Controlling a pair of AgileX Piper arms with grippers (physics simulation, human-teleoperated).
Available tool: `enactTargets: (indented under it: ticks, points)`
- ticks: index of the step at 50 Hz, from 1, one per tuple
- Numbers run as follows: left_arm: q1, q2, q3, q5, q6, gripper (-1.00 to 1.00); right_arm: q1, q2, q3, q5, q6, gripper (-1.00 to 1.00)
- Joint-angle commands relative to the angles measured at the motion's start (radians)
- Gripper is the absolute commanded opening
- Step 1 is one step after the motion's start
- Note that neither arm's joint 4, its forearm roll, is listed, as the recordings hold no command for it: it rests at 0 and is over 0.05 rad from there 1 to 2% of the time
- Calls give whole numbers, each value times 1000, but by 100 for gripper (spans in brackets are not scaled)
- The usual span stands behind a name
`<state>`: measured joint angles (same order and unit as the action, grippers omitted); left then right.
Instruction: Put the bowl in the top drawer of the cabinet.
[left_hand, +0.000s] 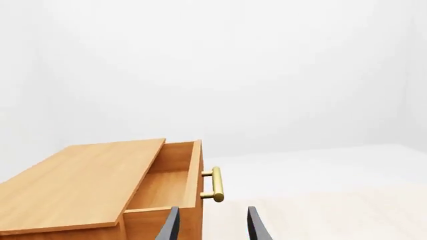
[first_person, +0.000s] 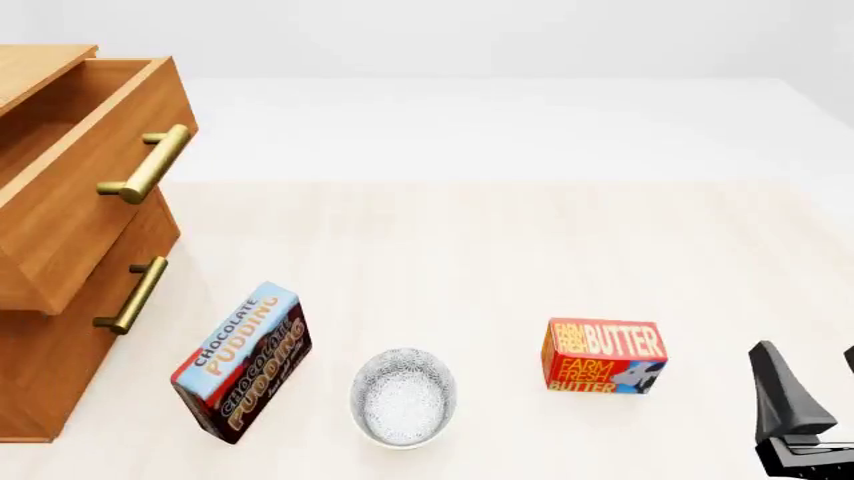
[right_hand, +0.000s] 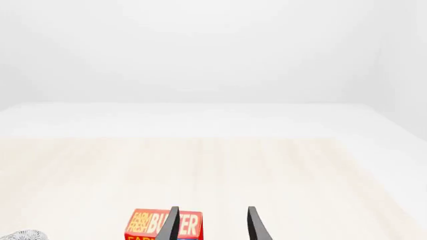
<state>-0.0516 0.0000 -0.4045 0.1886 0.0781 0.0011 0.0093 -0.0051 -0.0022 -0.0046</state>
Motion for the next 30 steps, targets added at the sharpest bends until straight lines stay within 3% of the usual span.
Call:
enactTargets:
  ticks: [1,27,30]
  points:
    - [-3,0,-110,72,24,100,0,-2,1,0,-2,100]
    - [6,1,-245,229,137,100,0,-1,1,0,-2,100]
    - [14,50,-265,238,133,100,0,-2,1,0,-2,100]
